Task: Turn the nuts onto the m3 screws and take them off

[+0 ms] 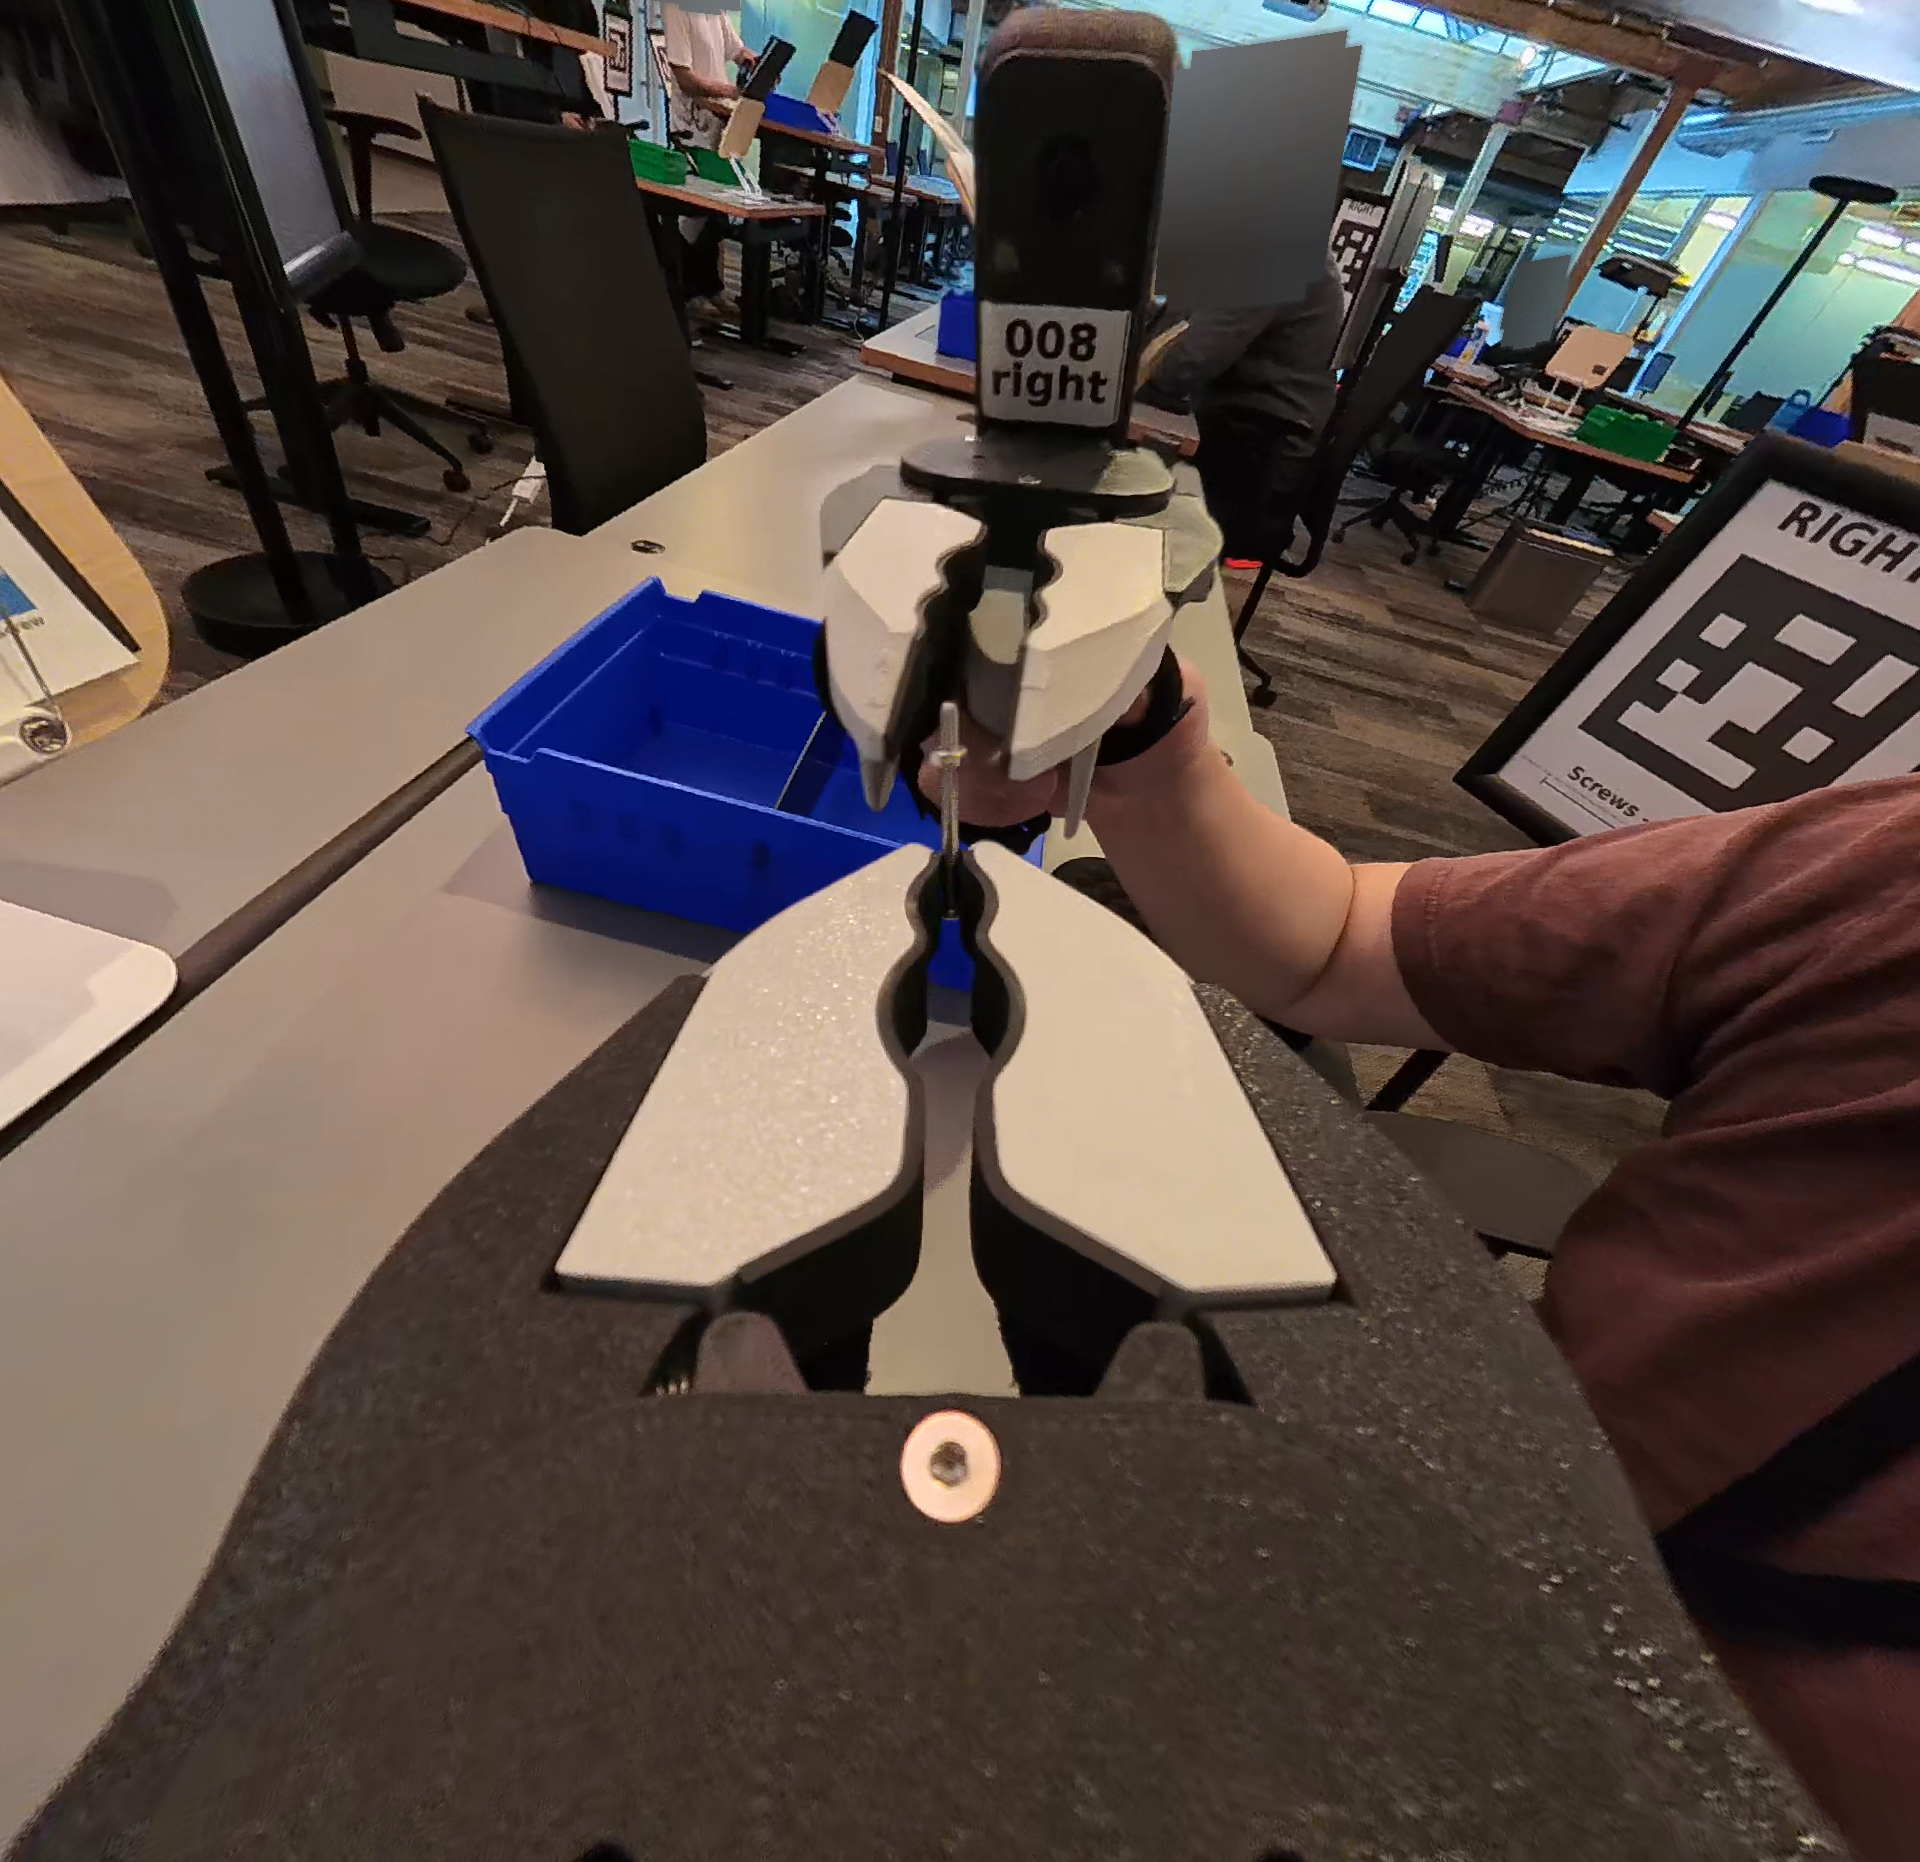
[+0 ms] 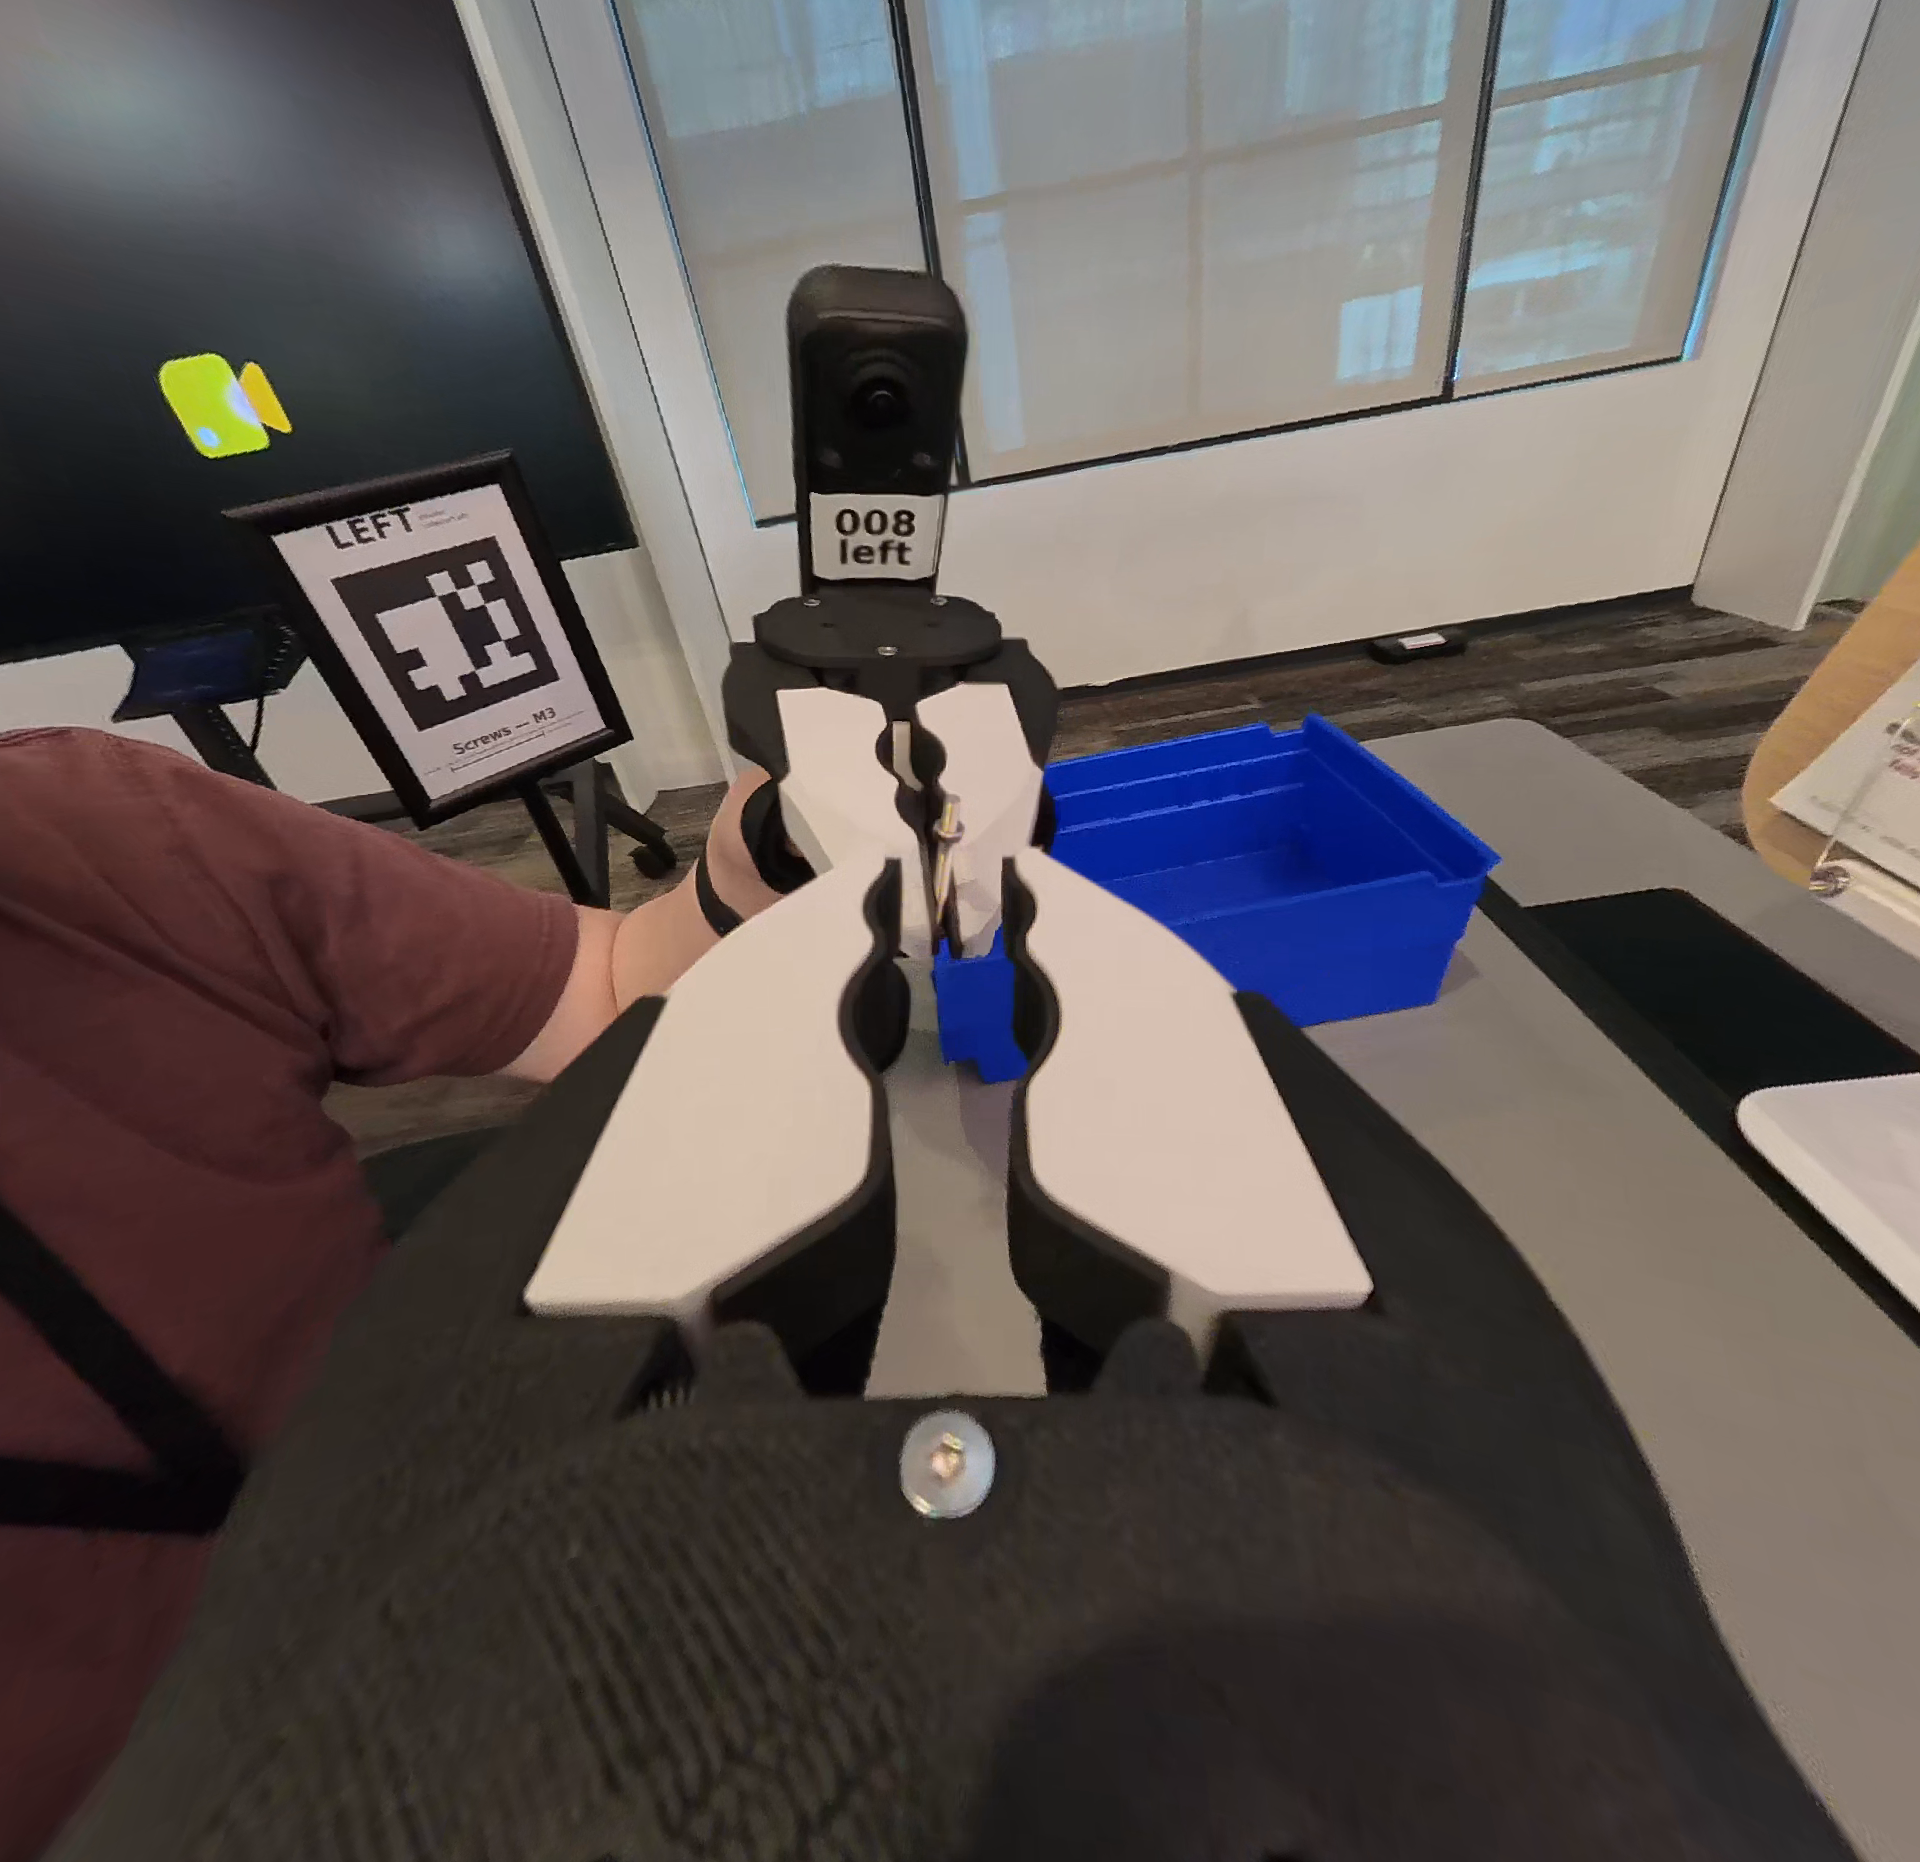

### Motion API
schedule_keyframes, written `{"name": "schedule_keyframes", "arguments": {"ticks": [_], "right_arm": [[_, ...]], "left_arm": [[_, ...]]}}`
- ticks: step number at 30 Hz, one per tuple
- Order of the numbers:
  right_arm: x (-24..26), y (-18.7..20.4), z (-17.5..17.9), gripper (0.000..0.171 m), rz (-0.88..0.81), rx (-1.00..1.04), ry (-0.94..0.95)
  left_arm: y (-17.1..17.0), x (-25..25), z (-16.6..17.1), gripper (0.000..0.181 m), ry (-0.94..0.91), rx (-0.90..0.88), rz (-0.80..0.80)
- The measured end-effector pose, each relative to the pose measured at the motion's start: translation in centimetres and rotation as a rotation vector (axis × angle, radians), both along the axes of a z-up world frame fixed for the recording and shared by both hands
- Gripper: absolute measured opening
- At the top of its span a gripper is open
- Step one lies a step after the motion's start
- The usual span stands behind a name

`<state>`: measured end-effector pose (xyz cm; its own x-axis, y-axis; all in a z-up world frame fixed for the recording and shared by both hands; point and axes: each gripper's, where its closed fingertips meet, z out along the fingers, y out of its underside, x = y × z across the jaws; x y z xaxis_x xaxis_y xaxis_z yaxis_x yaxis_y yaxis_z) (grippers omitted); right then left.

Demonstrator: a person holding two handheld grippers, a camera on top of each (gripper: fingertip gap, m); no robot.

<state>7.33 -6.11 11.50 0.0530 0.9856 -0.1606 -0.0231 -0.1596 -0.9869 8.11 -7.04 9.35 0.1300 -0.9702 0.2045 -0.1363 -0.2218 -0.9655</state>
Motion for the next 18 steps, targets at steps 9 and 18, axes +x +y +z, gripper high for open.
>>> {"name": "schedule_keyframes", "arguments": {"ticks": [9,18], "right_arm": [[-0.4,-0.6,0.9,0.019,0.041,-0.042,0.094],[-0.2,-0.3,1.2,0.018,0.022,-0.057,0.115]], "left_arm": [[-0.4,0.3,0.6,0.002,-0.044,0.028,0.005],[-0.8,1.0,0.9,0.002,-0.091,0.025,-0.01]]}}
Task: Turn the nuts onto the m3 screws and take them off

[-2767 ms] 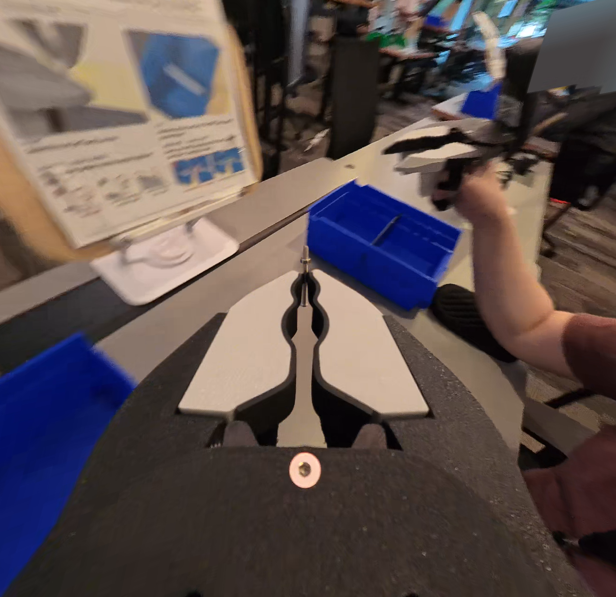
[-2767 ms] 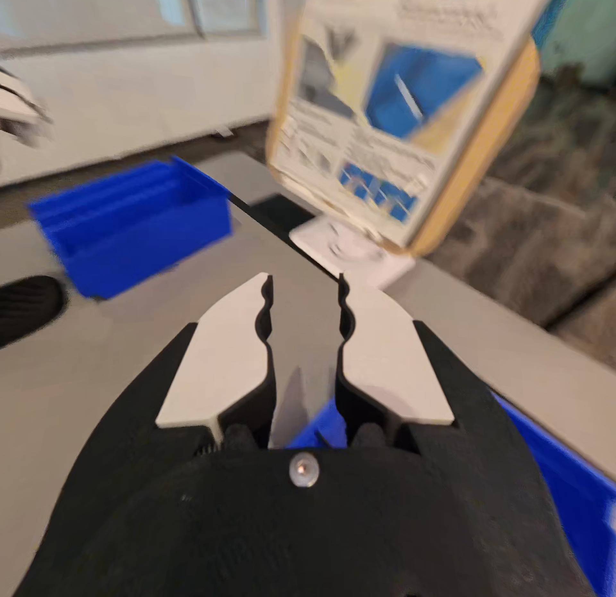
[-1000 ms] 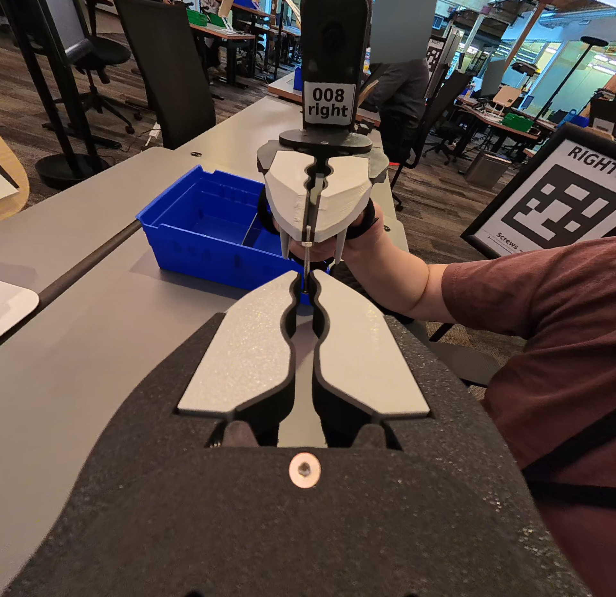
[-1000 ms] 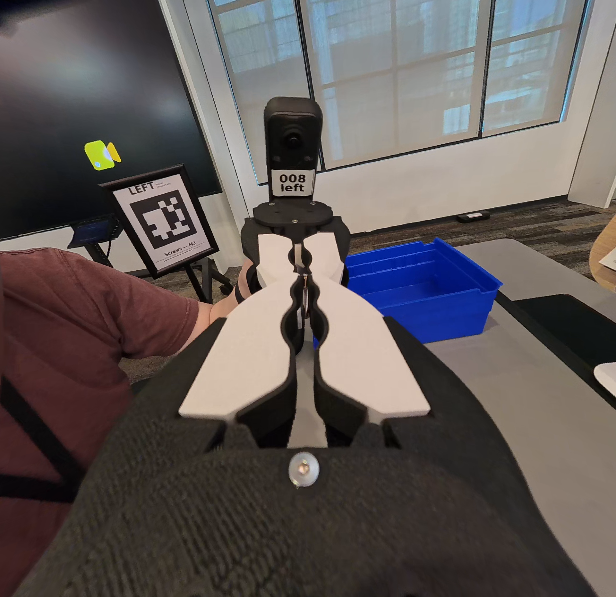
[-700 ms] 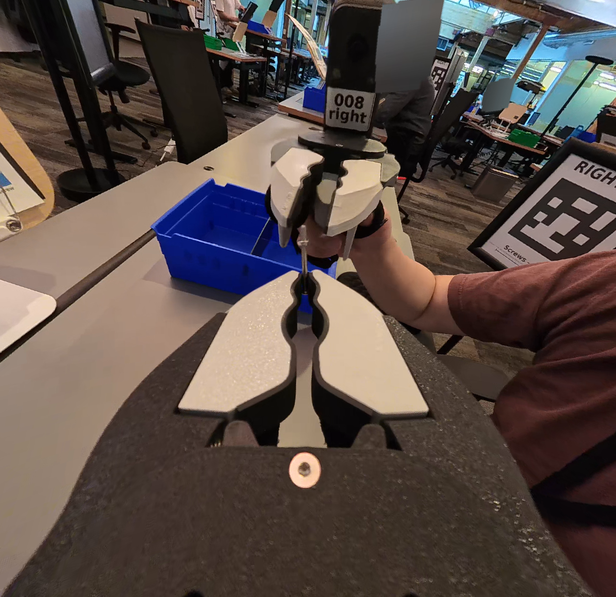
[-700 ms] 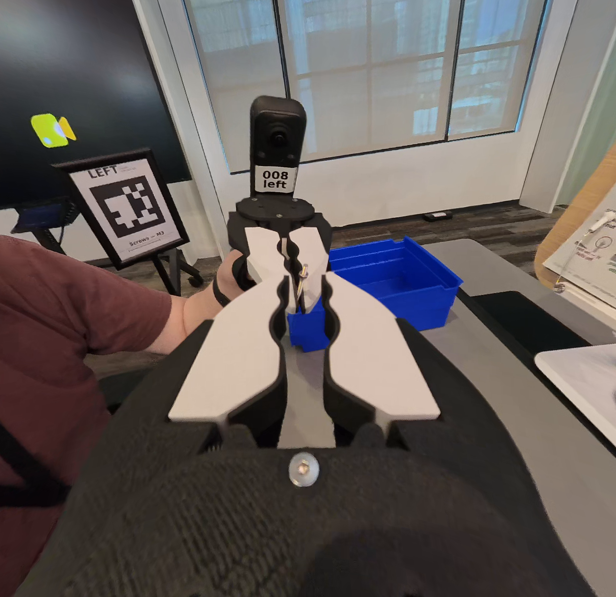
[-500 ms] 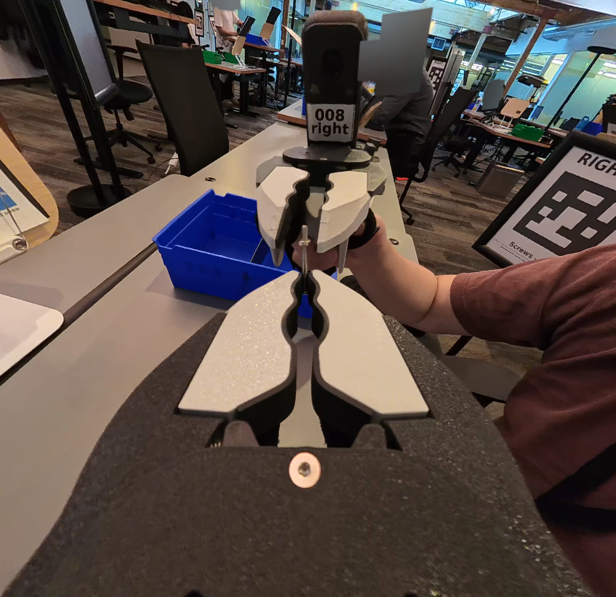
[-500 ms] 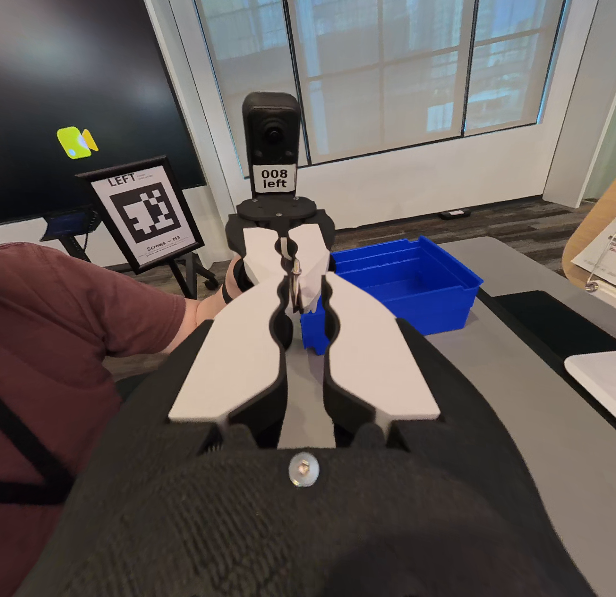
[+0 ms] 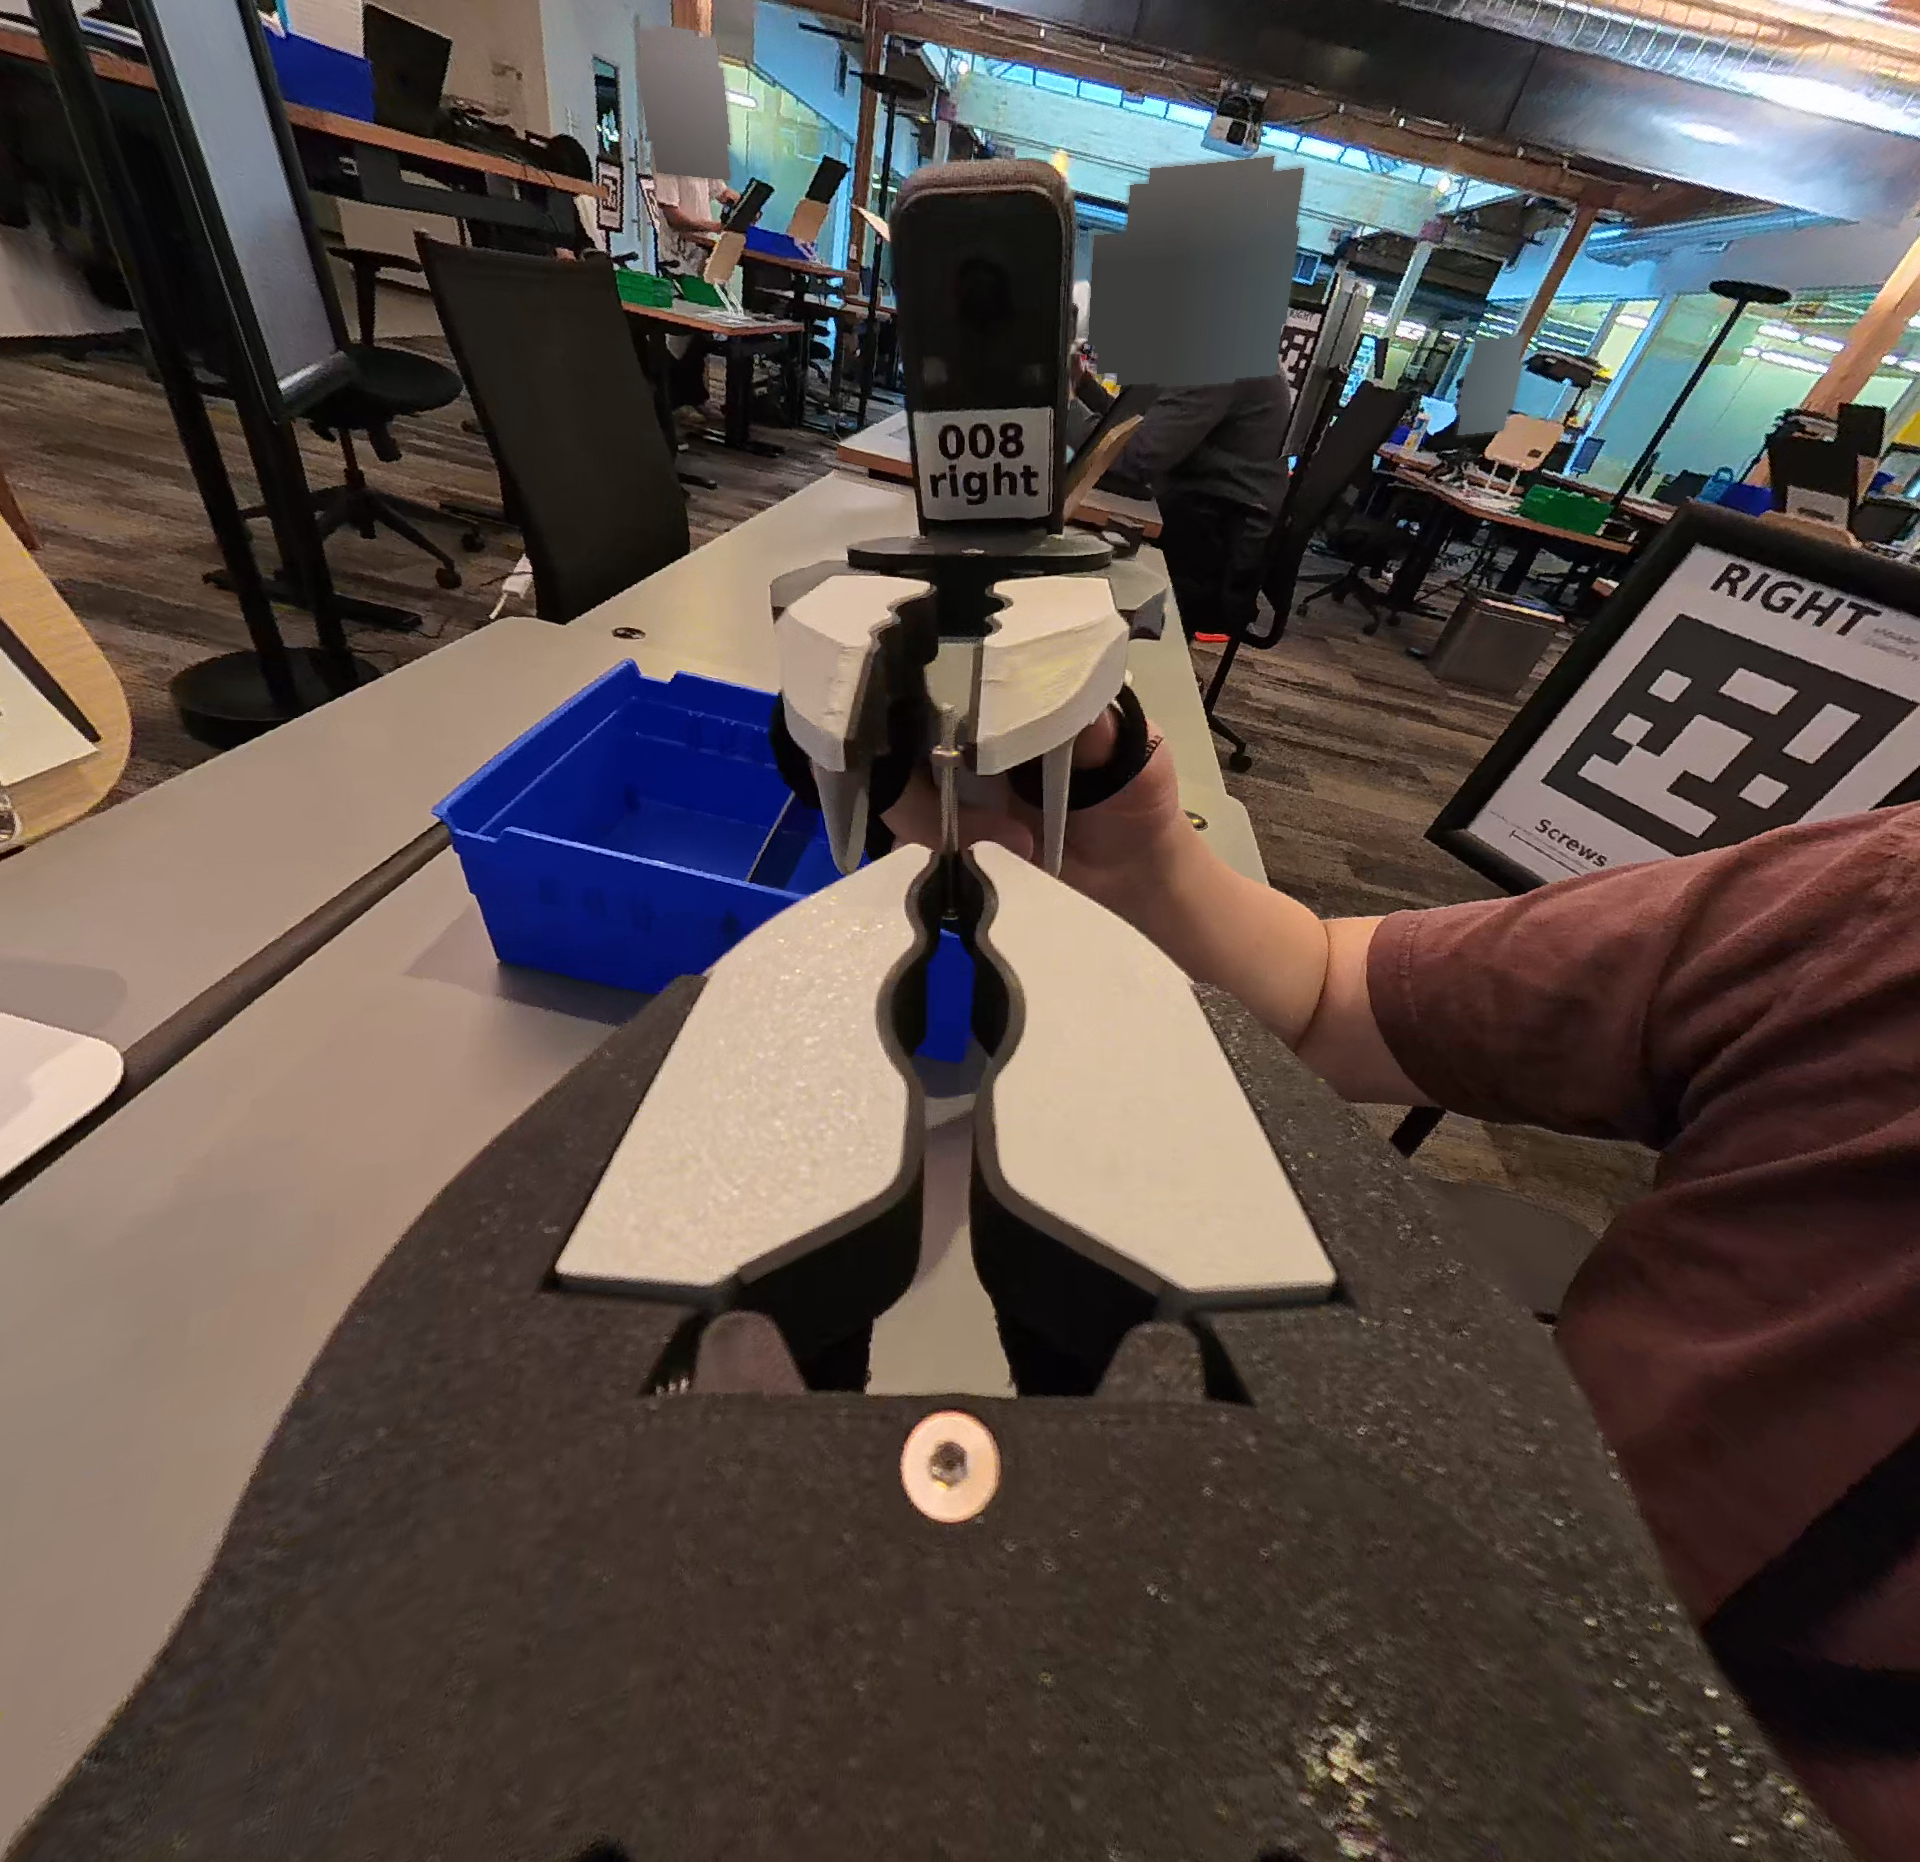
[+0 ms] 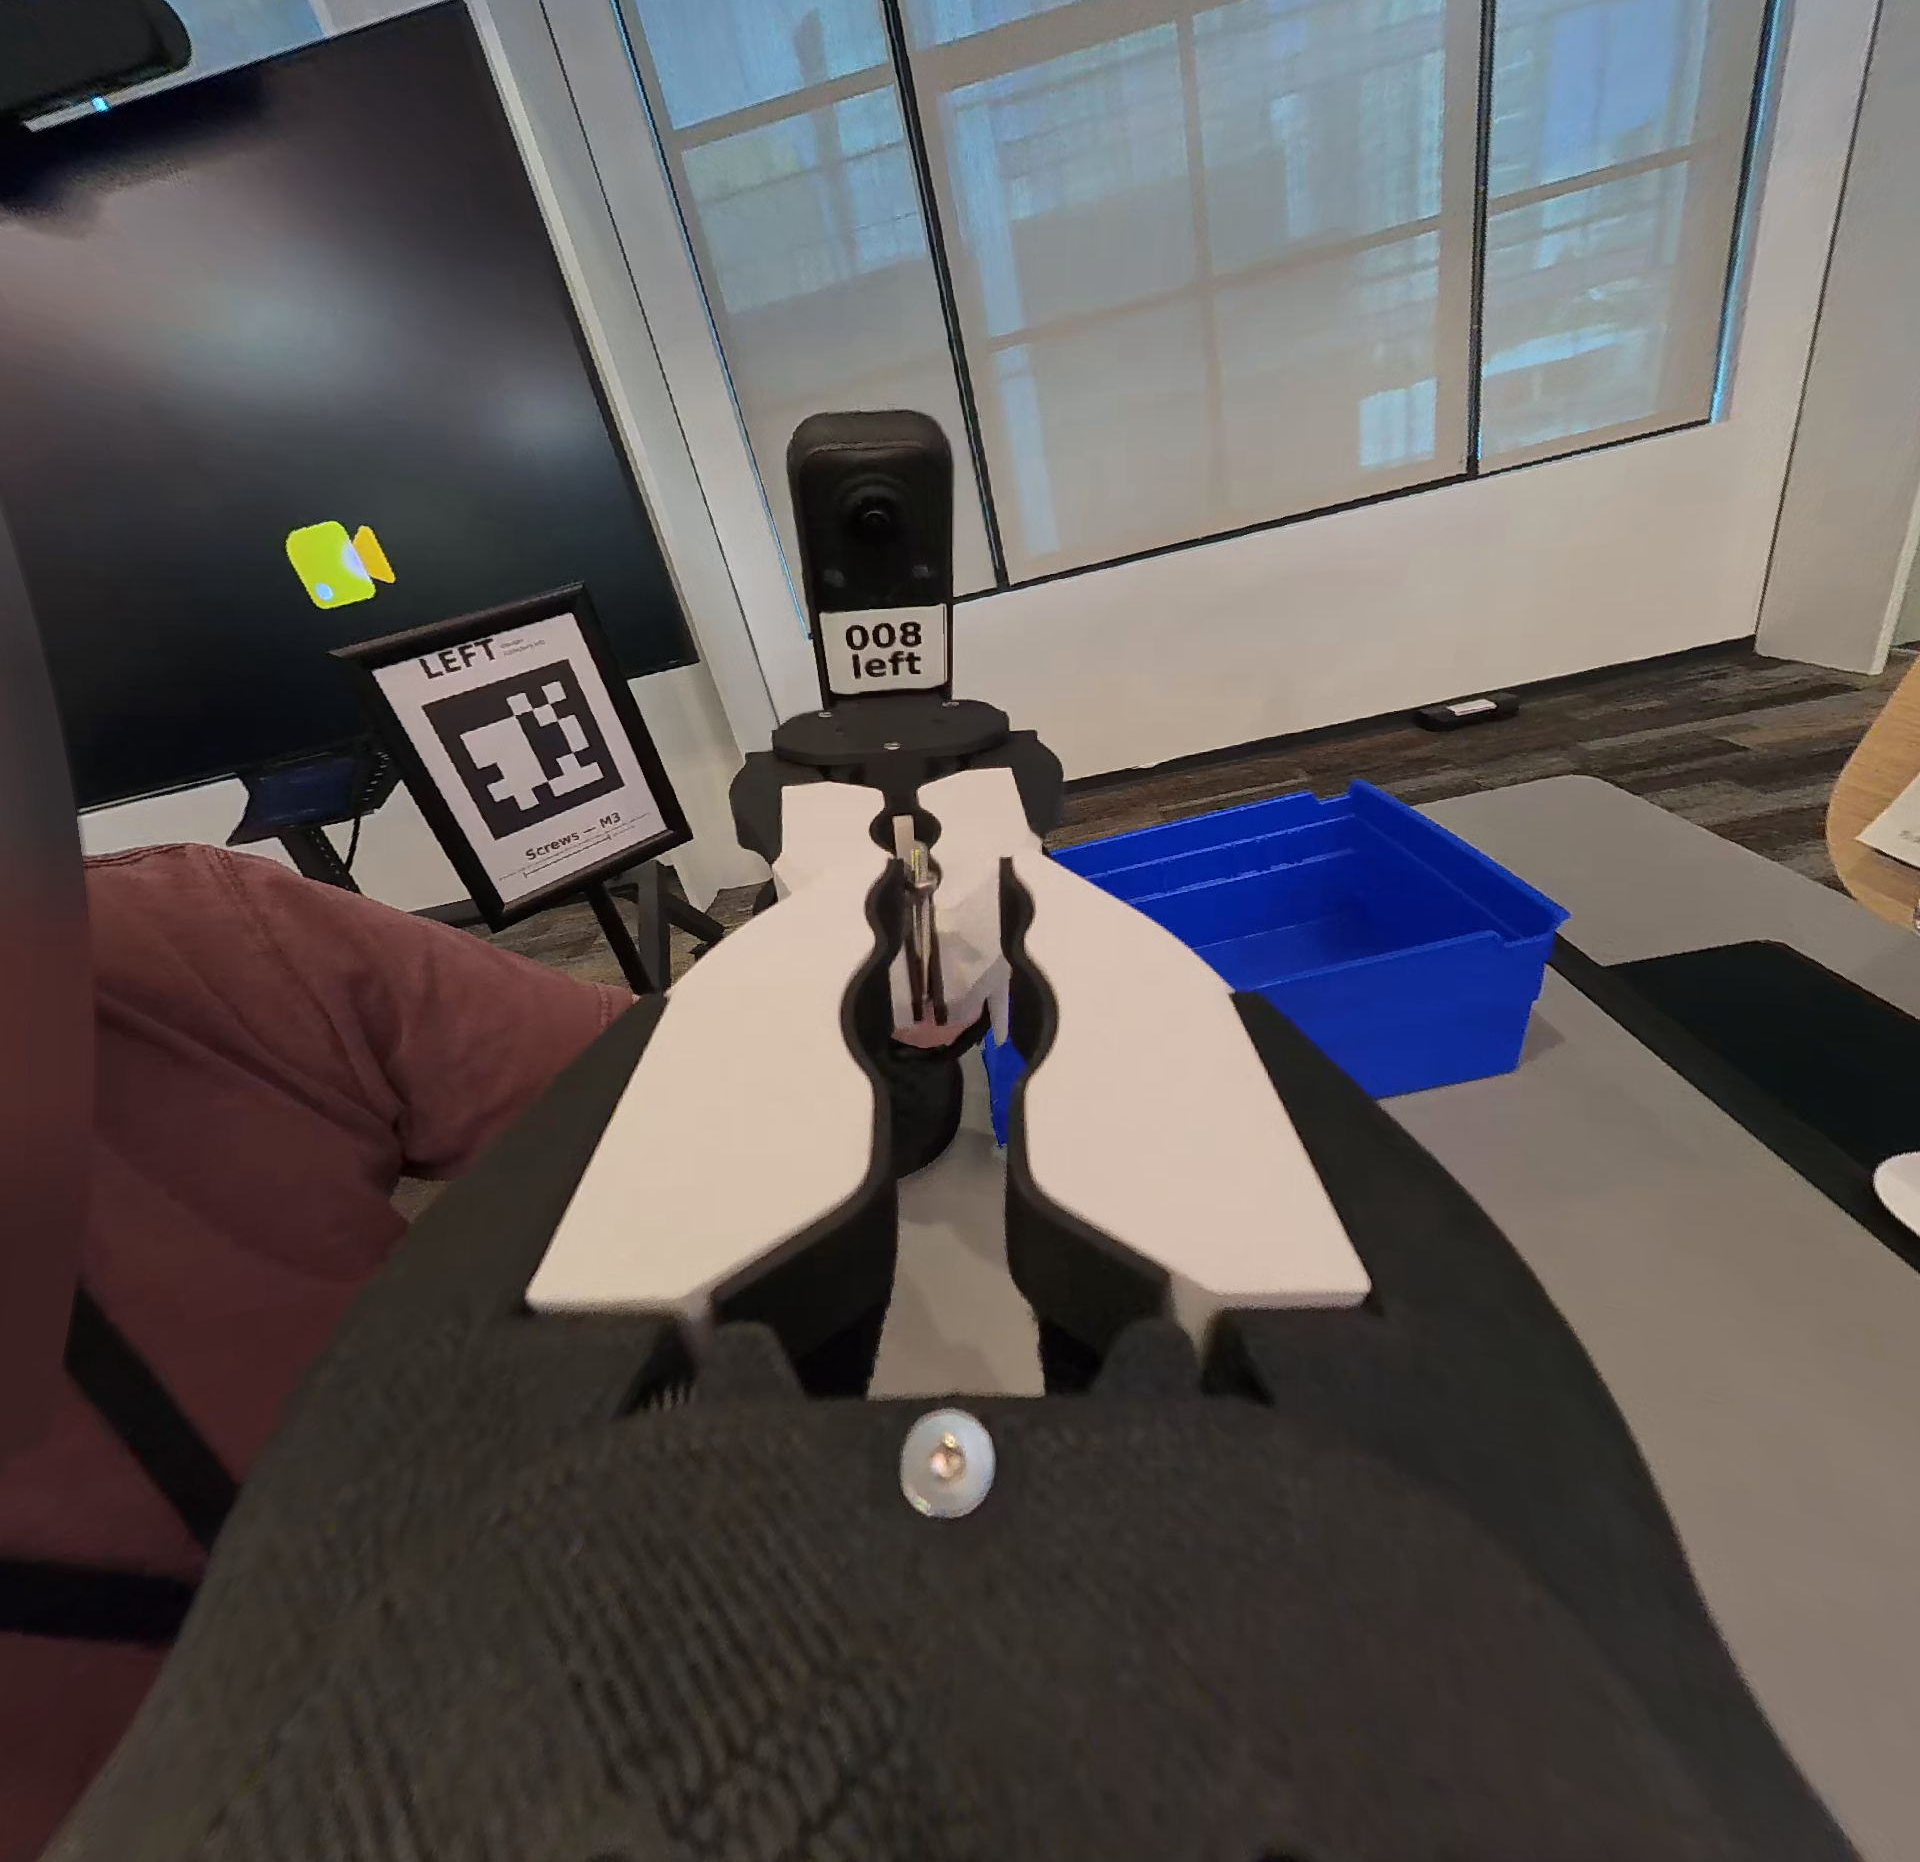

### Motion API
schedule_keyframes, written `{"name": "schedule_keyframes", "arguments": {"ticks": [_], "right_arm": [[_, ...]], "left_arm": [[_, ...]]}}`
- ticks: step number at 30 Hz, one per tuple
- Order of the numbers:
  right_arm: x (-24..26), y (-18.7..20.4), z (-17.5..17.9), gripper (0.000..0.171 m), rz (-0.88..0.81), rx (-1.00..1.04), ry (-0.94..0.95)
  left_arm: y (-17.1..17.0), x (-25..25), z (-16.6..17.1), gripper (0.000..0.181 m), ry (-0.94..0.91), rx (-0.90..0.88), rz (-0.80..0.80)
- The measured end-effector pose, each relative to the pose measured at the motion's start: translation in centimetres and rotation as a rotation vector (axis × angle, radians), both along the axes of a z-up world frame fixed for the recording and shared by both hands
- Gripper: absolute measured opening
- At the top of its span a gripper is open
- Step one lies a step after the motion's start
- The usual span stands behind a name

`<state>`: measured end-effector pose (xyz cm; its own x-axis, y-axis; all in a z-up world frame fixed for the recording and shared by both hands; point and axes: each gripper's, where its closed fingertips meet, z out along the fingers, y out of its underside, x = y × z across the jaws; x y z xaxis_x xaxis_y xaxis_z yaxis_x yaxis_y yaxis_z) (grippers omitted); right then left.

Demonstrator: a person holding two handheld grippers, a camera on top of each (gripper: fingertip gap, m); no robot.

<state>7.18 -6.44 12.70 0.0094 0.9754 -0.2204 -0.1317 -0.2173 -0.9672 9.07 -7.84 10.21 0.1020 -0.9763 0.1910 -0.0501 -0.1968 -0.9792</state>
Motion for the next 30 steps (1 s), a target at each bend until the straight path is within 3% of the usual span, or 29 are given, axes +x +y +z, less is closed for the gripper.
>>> {"name": "schedule_keyframes", "arguments": {"ticks": [9,13,17,24,30], "right_arm": [[0.1,-0.7,0.5,0.017,0.026,0.014,0.008],[-0.1,0.0,0.3,0.027,-0.044,0.023,0.0],[1.1,0.7,0.6,0.023,-0.059,0.019,0.007],[0.1,-1.3,1.2,0.025,0.034,0.025,0.037],[0.9,-0.3,1.1,0.024,0.021,-0.001,0.049]], "left_arm": [[-0.3,-0.1,0.5,0.002,-0.018,0.013,0.001],[-0.4,0.1,0.5,0.002,-0.023,0.024,0.012],[-0.4,-0.2,0.9,0.002,-0.038,0.024,0.008],[-1.1,0.3,1.0,0.002,-0.059,0.025,-0.025],[-1.4,0.1,1.5,0.002,-0.08,0.037,-0.032]]}}
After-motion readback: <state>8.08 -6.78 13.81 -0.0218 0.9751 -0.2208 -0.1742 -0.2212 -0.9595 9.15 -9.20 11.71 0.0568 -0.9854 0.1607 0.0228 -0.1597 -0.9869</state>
